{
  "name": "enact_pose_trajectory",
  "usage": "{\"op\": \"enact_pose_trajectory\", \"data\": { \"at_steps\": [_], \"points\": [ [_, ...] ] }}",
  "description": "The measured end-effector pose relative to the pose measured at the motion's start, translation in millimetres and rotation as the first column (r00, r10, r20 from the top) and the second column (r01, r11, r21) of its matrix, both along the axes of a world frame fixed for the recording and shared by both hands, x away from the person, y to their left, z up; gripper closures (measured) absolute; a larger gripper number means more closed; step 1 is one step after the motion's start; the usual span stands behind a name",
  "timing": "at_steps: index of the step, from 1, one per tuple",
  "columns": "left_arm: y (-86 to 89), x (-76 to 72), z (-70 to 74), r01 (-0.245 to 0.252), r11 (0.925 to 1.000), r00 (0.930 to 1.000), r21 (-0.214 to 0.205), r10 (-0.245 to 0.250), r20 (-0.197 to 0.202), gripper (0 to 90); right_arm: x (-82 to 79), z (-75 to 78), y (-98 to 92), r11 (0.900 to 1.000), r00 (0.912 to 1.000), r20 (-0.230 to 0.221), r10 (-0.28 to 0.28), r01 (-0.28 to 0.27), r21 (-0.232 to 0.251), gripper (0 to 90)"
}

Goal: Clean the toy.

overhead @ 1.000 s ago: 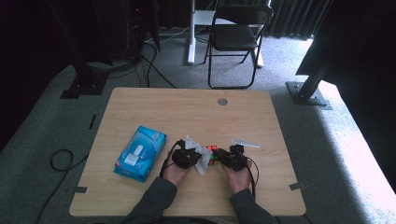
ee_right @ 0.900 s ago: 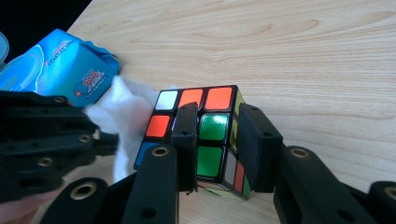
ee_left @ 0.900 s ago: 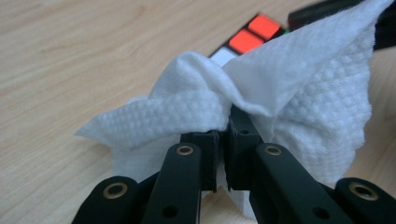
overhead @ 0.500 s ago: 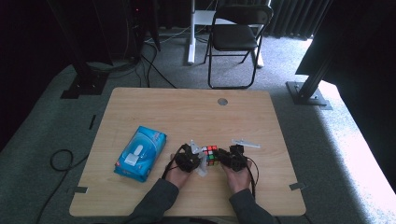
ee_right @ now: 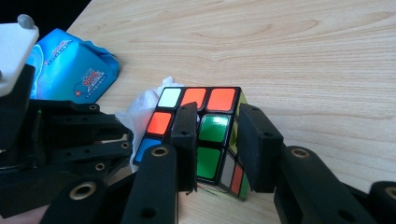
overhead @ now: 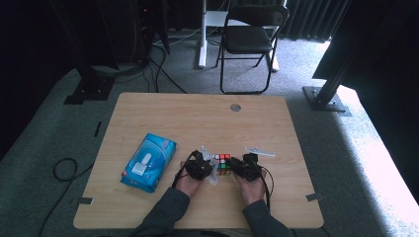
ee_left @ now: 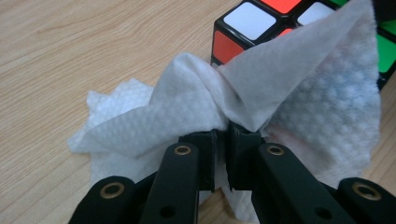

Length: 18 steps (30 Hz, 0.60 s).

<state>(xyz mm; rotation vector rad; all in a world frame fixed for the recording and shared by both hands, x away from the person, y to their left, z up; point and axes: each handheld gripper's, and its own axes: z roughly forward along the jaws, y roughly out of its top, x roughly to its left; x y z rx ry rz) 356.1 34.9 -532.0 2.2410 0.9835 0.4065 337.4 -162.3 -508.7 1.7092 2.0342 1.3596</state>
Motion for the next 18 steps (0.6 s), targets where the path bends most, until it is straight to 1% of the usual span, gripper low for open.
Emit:
{"op": "enact_pose_trajectory", "data": {
  "at_steps": [1, 5, 6, 7, 8, 10, 13, 14, 18],
  "points": [
    [1.2, -0.6, 2.7, 0.003, 1.0, 1.0, -0.002, -0.003, 0.002, 83.2, 0.0, 0.0, 0.0, 1.0, 1.0, 0.0, 0.0, 0.0, 0.0, 69.3],
    [4.1, -2.0, 9.4, 0.0, 0.9993, 1.0, -0.038, 0.0, 0.004, 83.1, 0.0, -0.2, -0.2, 1.0, 1.0, 0.001, 0.001, -0.001, 0.001, 69.3],
    [4.1, -2.0, 9.4, 0.0, 0.9993, 1.0, -0.038, 0.0, 0.004, 83.1, 0.0, -0.2, -0.2, 1.0, 1.0, 0.001, 0.001, -0.001, 0.001, 69.3],
    [6.6, -3.7, 12.0, -0.003, 0.998, 1.0, -0.063, 0.004, 0.001, 83.0, 0.0, -0.2, -0.3, 1.0, 1.0, 0.002, 0.001, -0.001, 0.001, 69.3],
    [6.6, -3.7, 12.0, -0.003, 0.998, 1.0, -0.063, 0.004, 0.001, 82.9, 0.0, -0.2, -0.3, 1.0, 1.0, 0.002, 0.001, -0.001, 0.001, 69.3],
    [9.2, -7.3, 15.3, -0.004, 0.9964, 1.0, -0.085, 0.004, 0.001, 82.8, 0.0, -0.3, -0.3, 1.0, 1.0, 0.003, 0.001, -0.001, 0.001, 69.3],
    [10.1, -9.5, 17.9, 0.004, 0.9958, 1.0, -0.092, -0.004, 0.001, 82.7, 0.0, -0.3, -0.3, 1.0, 1.0, 0.002, 0.001, -0.001, 0.001, 69.3],
    [10.8, -12.4, 21.7, 0.012, 0.9935, 0.9999, -0.113, -0.012, 0.003, 82.6, 0.0, -0.3, -0.3, 1.0, 1.0, 0.002, 0.002, -0.002, 0.001, 69.3],
    [10.7, -15.9, 26.9, 0.026, 0.9924, 0.9996, -0.12, -0.025, 0.013, 82.5, -0.1, -0.4, -0.3, 1.0, 1.0, 0.003, 0.001, -0.001, 0.002, 69.3]
  ]
}}
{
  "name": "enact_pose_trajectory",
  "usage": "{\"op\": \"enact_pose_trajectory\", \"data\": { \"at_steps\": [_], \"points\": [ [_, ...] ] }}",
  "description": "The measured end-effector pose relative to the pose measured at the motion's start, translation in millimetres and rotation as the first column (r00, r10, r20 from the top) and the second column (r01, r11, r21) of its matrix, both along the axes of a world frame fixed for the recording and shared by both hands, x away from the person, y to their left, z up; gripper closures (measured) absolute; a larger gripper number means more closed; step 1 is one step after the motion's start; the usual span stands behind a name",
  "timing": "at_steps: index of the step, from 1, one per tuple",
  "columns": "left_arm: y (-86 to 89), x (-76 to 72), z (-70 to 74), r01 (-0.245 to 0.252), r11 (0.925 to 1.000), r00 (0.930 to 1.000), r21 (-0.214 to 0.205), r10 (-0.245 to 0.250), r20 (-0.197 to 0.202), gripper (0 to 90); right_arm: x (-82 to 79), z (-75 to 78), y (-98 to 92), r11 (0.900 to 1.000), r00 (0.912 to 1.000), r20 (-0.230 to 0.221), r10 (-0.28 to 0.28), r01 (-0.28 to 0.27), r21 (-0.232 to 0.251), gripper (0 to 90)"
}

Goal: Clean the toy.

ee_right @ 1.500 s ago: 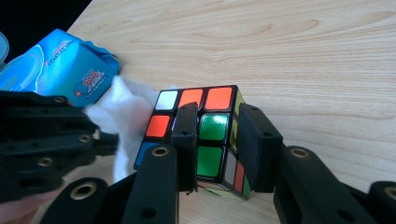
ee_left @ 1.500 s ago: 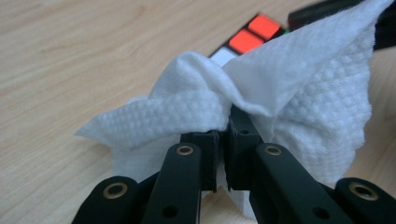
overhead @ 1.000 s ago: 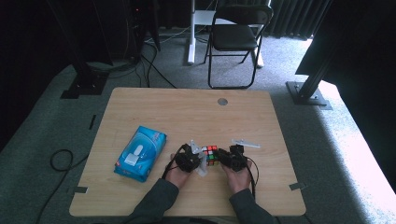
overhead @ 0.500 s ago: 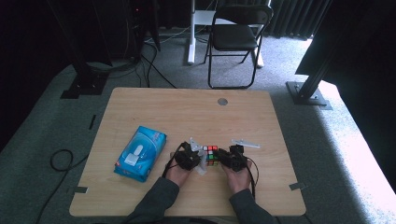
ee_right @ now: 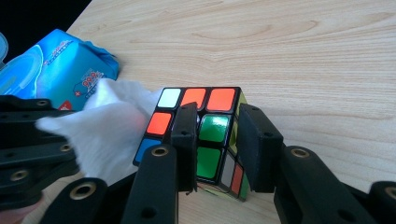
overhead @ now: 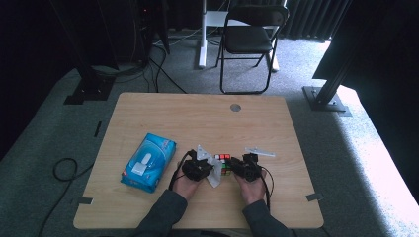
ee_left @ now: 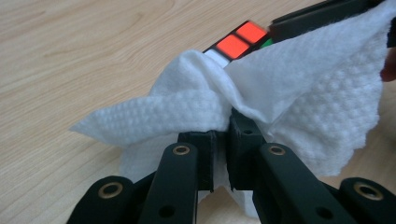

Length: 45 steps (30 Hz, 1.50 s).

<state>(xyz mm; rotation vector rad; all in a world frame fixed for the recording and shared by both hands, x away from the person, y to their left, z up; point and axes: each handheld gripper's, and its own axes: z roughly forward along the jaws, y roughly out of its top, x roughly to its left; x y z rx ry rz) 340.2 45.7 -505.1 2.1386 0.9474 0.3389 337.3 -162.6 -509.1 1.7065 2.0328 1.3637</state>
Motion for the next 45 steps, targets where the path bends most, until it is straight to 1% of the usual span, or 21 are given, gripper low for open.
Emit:
{"op": "enact_pose_trajectory", "data": {
  "at_steps": [8, 11, 13, 16, 17, 18, 21, 22, 23, 24, 26, 28, 34, 38, 40, 43, 45],
  "points": [
    [-1.0, 0.1, 1.0, 0.0, 1.0, 1.0, -0.001, 0.0, 0.002, 82.5, 0.0, -0.1, 0.0, 1.0, 1.0, 0.0, -0.001, 0.001, 0.001, 69.3],
    [-1.6, 0.4, 0.2, 0.002, 0.9999, 1.0, 0.014, -0.002, 0.009, 82.5, -0.1, -0.1, 0.0, 1.0, 1.0, 0.001, 0.0, 0.0, 0.0, 69.3],
    [-1.8, 0.3, -0.3, -0.001, 0.9999, 0.9999, 0.015, 0.001, 0.011, 82.5, -0.1, -0.1, 0.0, 1.0, 1.0, 0.001, 0.0, 0.0, 0.0, 69.3],
    [-3.5, -0.4, -5.3, -0.003, 0.9989, 0.9999, 0.047, 0.002, 0.011, 82.5, -0.2, -0.1, 0.1, 1.0, 1.0, 0.001, 0.0, 0.0, 0.0, 69.3],
    [-5.4, -1.4, -11.7, -0.003, 0.9979, 1.0, 0.064, 0.003, 0.003, 82.6, -0.2, 0.0, 0.1, 1.0, 1.0, 0.001, 0.0, 0.0, 0.0, 69.3],
    [-5.4, -1.4, -11.7, -0.003, 0.9979, 1.0, 0.064, 0.003, 0.003, 82.5, -0.2, -0.1, 0.0, 1.0, 1.0, 0.001, 0.001, -0.001, 0.0, 69.4],
    [-8.8, -2.1, -22.5, -0.003, 0.9952, 1.0, 0.098, 0.003, -0.004, 82.7, -0.2, -0.1, 0.2, 1.0, 1.0, 0.001, 0.0, 0.0, 0.0, 69.5],
    [-8.8, -2.1, -22.5, -0.003, 0.9952, 1.0, 0.098, 0.003, -0.004, 82.7, -0.2, -0.1, 0.2, 1.0, 1.0, 0.001, -0.001, 0.001, 0.001, 69.5],
    [-10.7, -1.1, -27.9, 0.004, 0.992, 1.0, 0.126, -0.003, -0.006, 82.6, -0.2, -0.1, 0.2, 1.0, 1.0, 0.001, 0.0, 0.0, 0.0, 69.5],
    [-11.1, -1.2, -29.9, 0.001, 0.9926, 1.0, 0.122, -0.001, -0.001, 82.5, -0.1, -0.1, 0.1, 1.0, 1.0, 0.001, 0.0, 0.0, 0.0, 69.5],
    [-10.7, -0.7, -29.8, 0.002, 0.9928, 1.0, 0.12, -0.002, -0.003, 82.6, 0.0, -0.1, 0.0, 1.0, 1.0, 0.002, -0.001, 0.001, 0.0, 69.4],
    [-11.2, -0.8, -29.9, 0.003, 0.9921, 1.0, 0.125, -0.003, 0.004, 82.5, 0.0, -0.3, -0.1, 1.0, 1.0, 0.002, -0.001, 0.001, 0.002, 69.4],
    [-9.6, -0.8, -30.4, 0.005, 0.993, 1.0, 0.118, -0.005, 0.005, 82.2, 0.5, -0.5, -0.6, 1.0, 1.0, 0.002, 0.002, -0.002, 0.004, 69.4],
    [-6.9, 0.6, -30.4, -0.001, 0.9919, 0.9999, 0.127, -0.001, 0.014, 82.0, 1.0, 0.2, -0.3, 1.0, 1.0, 0.007, 0.006, -0.006, -0.006, 69.6],
    [-3.9, 1.9, -30.4, -0.011, 0.9921, 0.9999, 0.125, 0.009, 0.012, 82.0, 0.1, 0.5, 0.6, 0.9997, 0.9998, 0.019, 0.011, -0.011, -0.021, 69.7],
    [0.9, 3.5, -30.6, -0.025, 0.9921, 0.9996, 0.123, 0.023, 0.013, 82.0, -0.4, 1.3, 0.3, 0.9996, 0.9994, 0.034, 0.012, -0.012, -0.025, 70.5],
    [5.7, 4.7, -30.7, -0.038, 0.9921, 0.9993, 0.12, 0.037, 0.012, 82.0, -1.0, 2.7, -0.5, 0.9993, 0.9987, 0.05, 0.003, -0.001, -0.039, 70.5]
  ]
}}
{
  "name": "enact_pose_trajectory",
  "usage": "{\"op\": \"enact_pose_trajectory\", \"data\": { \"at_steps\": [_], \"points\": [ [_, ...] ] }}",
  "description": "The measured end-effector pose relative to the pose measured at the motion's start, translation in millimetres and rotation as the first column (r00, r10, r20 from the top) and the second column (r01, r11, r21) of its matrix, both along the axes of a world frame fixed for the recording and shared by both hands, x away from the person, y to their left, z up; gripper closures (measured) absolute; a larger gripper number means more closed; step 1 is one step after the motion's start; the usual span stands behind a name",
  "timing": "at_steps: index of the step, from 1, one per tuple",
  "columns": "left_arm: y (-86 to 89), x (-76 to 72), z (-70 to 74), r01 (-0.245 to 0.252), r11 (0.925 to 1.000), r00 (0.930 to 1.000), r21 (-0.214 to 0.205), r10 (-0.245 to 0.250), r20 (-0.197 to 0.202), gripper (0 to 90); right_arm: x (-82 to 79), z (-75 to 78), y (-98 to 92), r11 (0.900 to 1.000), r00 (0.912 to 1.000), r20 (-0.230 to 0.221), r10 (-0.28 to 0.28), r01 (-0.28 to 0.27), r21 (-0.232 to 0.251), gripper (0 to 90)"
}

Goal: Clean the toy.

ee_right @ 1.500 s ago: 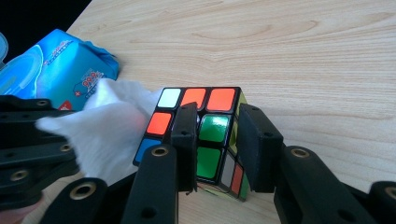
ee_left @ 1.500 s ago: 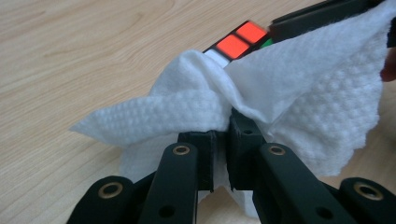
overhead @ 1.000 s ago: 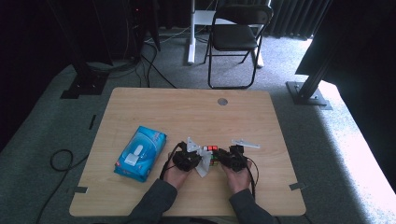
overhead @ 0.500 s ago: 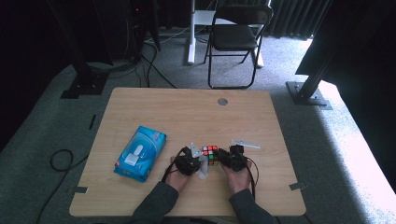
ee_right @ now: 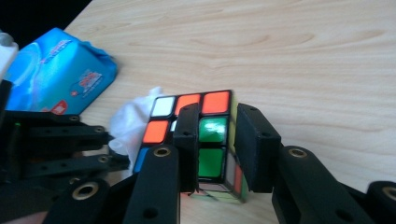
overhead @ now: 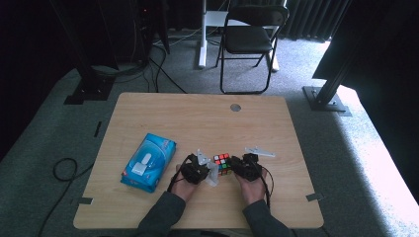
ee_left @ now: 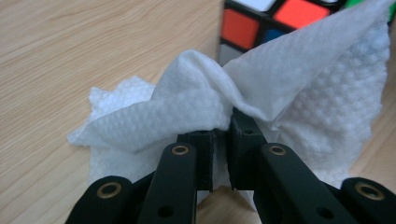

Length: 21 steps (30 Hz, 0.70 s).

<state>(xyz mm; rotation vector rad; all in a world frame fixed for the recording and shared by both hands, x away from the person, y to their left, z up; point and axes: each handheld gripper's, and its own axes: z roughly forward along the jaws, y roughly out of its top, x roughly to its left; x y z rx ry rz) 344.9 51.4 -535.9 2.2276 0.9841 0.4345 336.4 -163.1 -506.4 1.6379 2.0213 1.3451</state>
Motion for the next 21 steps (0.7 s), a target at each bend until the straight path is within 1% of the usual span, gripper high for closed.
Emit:
{"op": "enact_pose_trajectory", "data": {
  "at_steps": [3, 4, 5, 7, 9, 10, 16, 19, 21],
  "points": [
    [3.7, 1.1, 0.1, -0.008, 1.0, 1.0, 0.001, 0.008, 0.0, 82.0, 0.2, 1.7, -2.8, 1.0, 0.9999, 0.008, -0.006, 0.006, 0.005, 70.5],
    [8.2, 2.3, -0.4, -0.023, 0.9997, 0.9997, -0.006, 0.023, 0.002, 81.9, 1.0, 2.4, -6.4, 0.9998, 0.9997, 0.011, -0.02, 0.02, 0.005, 70.3],
    [9.7, 2.6, -0.7, -0.03, 0.9995, 0.9995, -0.009, 0.03, 0.004, 81.9, 1.4, 2.2, -7.5, 0.9997, 0.9997, 0.011, -0.024, 0.024, 0.005, 70.2],
    [12.9, 3.0, -0.8, -0.039, 0.9992, 0.9992, -0.003, 0.039, 0.012, 81.8, 2.2, 1.6, -9.8, 0.9994, 0.9994, 0.008, -0.034, 0.034, 0.002, 69.7],
    [14.0, 3.4, -1.1, -0.043, 0.9991, 0.999, -0.009, 0.043, 0.011, 81.7, 3.1, 1.1, -11.7, 0.9991, 0.9991, 0.01, -0.041, 0.042, -0.004, 69.5],
    [18.1, 4.3, -1.5, -0.051, 0.9987, 0.9984, -0.002, 0.051, 0.022, 81.3, 3.8, 0.9, -12.9, 0.999, 0.9989, 0.008, -0.045, 0.045, -0.007, 69.2],
    [28.5, 7.1, -3.0, -0.073, 0.9971, 0.9969, -0.022, 0.074, 0.027, 80.8, 7.1, -2.5, -19.3, 0.9977, 0.9977, -0.006, -0.067, 0.067, -0.011, 68.8],
    [30.8, 7.2, -3.6, -0.072, 0.997, 0.9969, -0.028, 0.073, 0.029, 80.6, 8.1, -4.4, -21.8, 0.9971, 0.9971, -0.012, -0.076, 0.076, -0.012, 68.7],
    [33.5, 6.8, -5.7, -0.066, 0.9966, 0.9969, -0.049, 0.068, 0.04, 80.3, 8.6, -5.0, -23.0, 0.9968, 0.9968, -0.015, -0.079, 0.078, -0.015, 68.5]
  ]
}}
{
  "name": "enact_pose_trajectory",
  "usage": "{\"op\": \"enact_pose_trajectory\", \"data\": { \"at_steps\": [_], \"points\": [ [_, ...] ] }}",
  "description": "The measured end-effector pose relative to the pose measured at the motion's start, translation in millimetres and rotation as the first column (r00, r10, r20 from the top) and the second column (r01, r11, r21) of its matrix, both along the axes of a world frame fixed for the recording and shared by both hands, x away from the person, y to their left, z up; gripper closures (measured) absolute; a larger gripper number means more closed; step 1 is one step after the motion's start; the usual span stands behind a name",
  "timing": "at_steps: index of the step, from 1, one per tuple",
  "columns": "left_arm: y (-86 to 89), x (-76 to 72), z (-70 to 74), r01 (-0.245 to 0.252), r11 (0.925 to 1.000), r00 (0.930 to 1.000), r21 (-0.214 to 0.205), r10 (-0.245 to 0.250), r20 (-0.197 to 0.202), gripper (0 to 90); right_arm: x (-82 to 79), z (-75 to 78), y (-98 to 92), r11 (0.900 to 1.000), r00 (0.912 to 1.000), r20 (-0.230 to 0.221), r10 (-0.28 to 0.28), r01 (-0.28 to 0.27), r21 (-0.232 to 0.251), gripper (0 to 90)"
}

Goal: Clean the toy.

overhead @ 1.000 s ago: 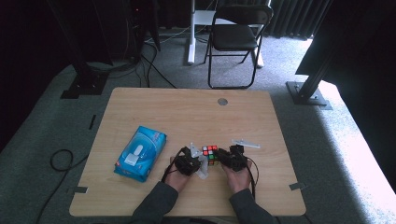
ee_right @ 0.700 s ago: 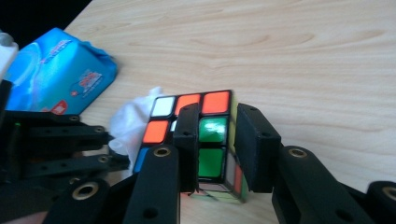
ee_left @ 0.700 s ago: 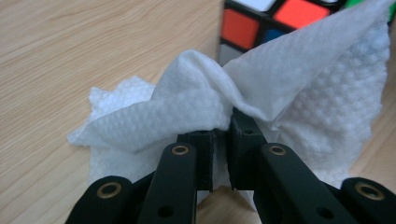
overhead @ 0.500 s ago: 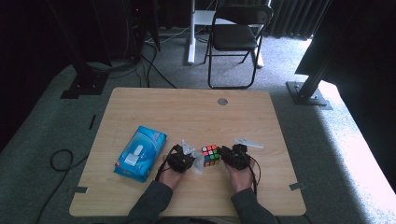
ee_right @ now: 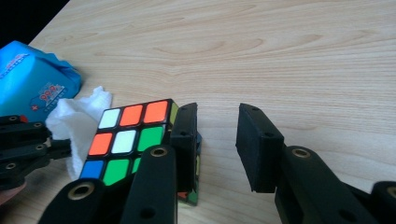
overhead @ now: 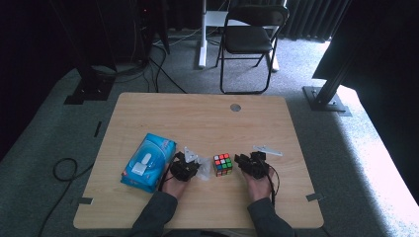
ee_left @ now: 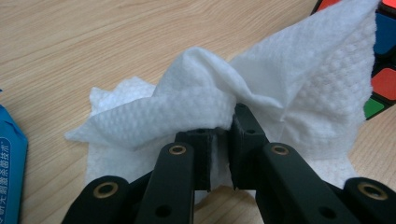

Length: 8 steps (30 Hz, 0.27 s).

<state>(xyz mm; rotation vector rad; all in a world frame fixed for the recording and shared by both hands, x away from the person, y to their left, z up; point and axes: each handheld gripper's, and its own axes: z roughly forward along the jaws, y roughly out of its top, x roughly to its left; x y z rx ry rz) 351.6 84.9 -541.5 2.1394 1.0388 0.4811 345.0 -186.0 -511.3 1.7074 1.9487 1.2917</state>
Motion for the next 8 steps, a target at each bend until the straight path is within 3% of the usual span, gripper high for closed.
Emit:
{"op": "enact_pose_trajectory", "data": {
  "at_steps": [8],
  "points": [
    [3.2, 1.4, -1.0, 0.003, 0.9998, 1.0, -0.018, -0.003, -0.001, 79.8, 2.5, -4.0, -3.3, 0.9999, 0.9999, -0.012, -0.01, 0.01, -0.004, 68.1]
  ]
}}
